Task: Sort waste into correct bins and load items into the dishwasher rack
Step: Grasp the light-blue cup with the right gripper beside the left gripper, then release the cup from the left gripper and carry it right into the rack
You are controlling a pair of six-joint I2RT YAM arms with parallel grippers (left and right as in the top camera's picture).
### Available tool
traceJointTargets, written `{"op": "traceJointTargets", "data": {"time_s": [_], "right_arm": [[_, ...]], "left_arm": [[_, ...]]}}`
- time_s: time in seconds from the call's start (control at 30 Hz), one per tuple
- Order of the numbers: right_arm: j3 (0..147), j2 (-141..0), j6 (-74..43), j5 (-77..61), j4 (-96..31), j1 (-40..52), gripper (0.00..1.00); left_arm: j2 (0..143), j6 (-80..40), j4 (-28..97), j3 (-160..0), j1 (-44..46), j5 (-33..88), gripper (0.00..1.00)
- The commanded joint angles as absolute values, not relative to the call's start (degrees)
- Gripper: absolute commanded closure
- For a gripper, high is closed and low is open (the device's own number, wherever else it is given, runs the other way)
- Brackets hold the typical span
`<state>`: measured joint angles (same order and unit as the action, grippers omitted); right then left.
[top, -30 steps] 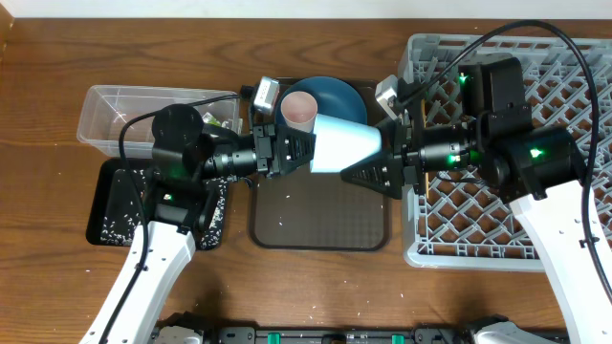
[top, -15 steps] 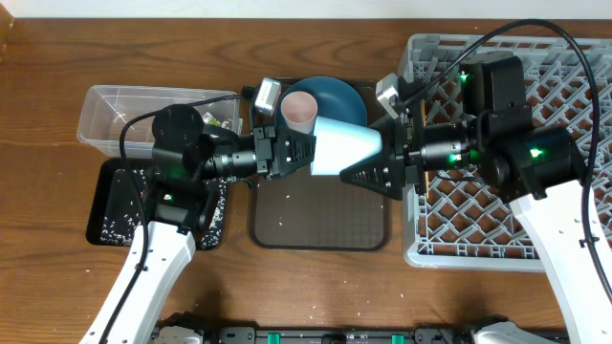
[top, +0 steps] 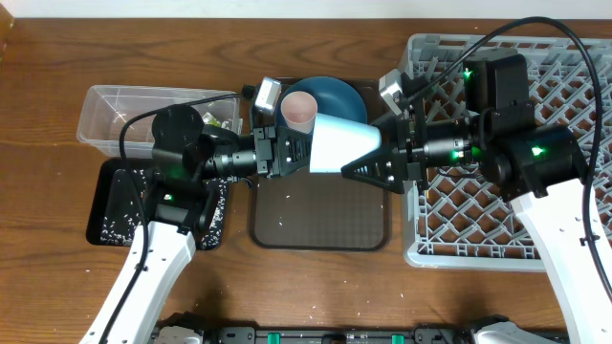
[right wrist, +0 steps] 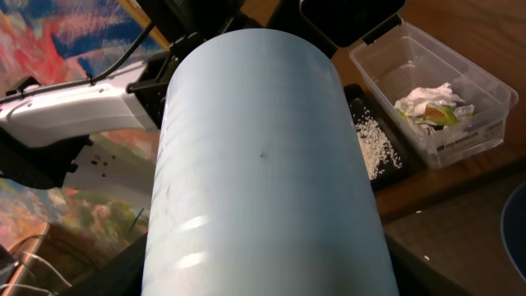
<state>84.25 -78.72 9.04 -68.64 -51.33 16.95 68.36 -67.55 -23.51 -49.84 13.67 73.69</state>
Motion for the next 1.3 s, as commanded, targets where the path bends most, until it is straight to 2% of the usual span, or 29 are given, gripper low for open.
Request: {"op": "traceJointTargets", "data": {"time_s": [0.0, 0.13, 0.4, 0.57, 0.73, 0.87, 0.97, 1.13, 1.2, 1.27], "right_arm": [[84.6, -78.7, 9.4, -69.7, -50.3, 15.6, 0.52], [84.6, -78.7, 9.4, -69.7, -50.3, 14.3, 0.51], [84.6, -78.7, 9.3, -66.7, -54.7, 11.4, 0.51], [84.6, -78.7, 9.2, -52.7, -62.8, 9.4, 0.55], [84.6, -78.5, 2.6, -32.1, -70.7, 6.5, 0.55], [84.6, -78.3, -0.6, -20.4, -75.4, 4.9, 0.57], [84.6, -78.2, -0.6, -17.1, -77.5, 5.0, 0.59], [84.6, -78.2, -3.3, -11.0, -80.2, 4.9, 0.59], [84.6, -78.2, -4.3, -9.1, -81.8, 4.9, 0.59], [84.6, -78.2, -5.2, -7.8, -83.7, 4.9, 0.59]], "left_arm": [[67.8, -66.5, -23.5, -50.9, 13.7, 75.4, 0.90], [67.9, -63.8, -23.5, -50.9, 13.3, 75.6, 0.83], [69.3, -62.5, -23.5, -50.9, 6.9, 75.6, 0.83], [70.1, -59.3, -21.2, -50.9, 3.3, 75.6, 0.83], [70.8, -49.1, -14.6, -50.9, 2.4, 75.4, 0.83], [71.5, -37.5, -5.0, -50.9, 2.4, 72.6, 0.73], [72.4, -29.6, 3.2, -50.9, 2.4, 64.6, 0.68], [73.7, -27.4, 11.7, -50.9, 2.4, 45.6, 0.30], [73.8, -27.4, 13.3, -50.9, 2.4, 40.1, 0.21], [73.8, -27.4, 14.2, -50.9, 2.4, 36.4, 0.17]]}}
